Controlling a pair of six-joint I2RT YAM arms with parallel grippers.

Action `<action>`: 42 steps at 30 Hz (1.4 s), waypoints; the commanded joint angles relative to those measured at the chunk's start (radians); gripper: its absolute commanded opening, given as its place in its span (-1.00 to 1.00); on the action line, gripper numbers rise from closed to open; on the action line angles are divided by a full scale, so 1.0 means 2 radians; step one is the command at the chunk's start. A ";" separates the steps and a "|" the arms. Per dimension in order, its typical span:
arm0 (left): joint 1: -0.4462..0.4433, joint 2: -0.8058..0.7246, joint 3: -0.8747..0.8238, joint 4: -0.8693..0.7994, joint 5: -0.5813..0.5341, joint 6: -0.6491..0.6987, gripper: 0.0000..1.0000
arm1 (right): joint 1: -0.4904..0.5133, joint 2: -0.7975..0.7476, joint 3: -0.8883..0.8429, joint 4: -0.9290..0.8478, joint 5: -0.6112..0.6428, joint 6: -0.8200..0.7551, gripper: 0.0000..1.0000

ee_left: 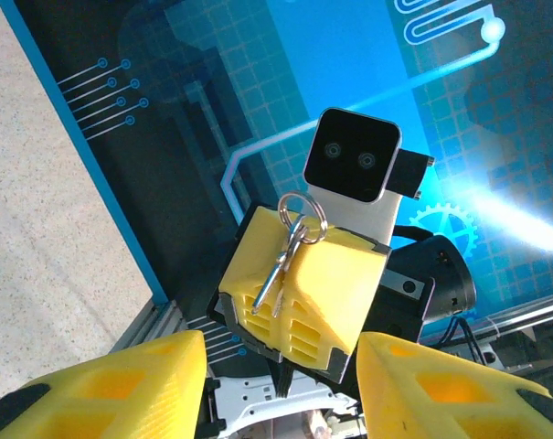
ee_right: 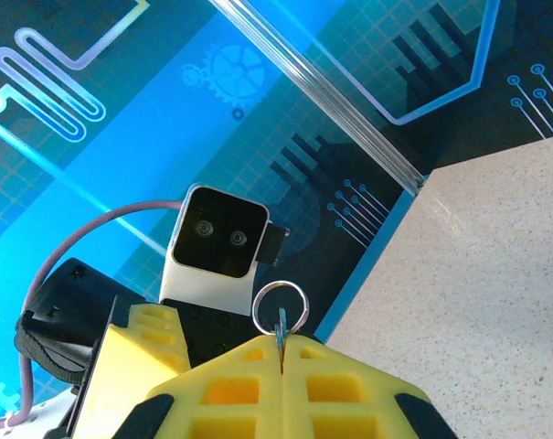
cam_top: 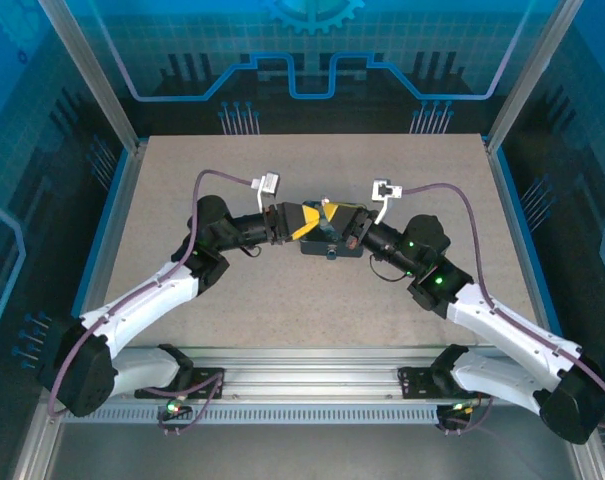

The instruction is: Unlock a padlock with a key

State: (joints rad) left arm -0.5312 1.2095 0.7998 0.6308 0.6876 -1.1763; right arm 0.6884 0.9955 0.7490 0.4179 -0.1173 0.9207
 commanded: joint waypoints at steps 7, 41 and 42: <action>-0.002 0.001 0.006 0.031 -0.002 0.007 -0.02 | 0.011 0.003 -0.020 0.038 -0.015 0.020 -1.00; -0.001 -0.016 0.130 -0.434 -0.020 0.232 -1.00 | -0.050 -0.097 -0.040 -0.226 0.038 -0.022 -0.24; -0.001 -0.008 0.147 -0.482 -0.024 0.256 -1.00 | -0.055 -0.100 -0.032 -0.253 0.042 -0.033 -0.24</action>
State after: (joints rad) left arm -0.5331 1.1866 1.0161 0.0216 0.6621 -0.8604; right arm 0.6041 0.8185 0.6621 0.1181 -0.0772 0.9218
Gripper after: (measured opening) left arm 0.037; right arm 0.378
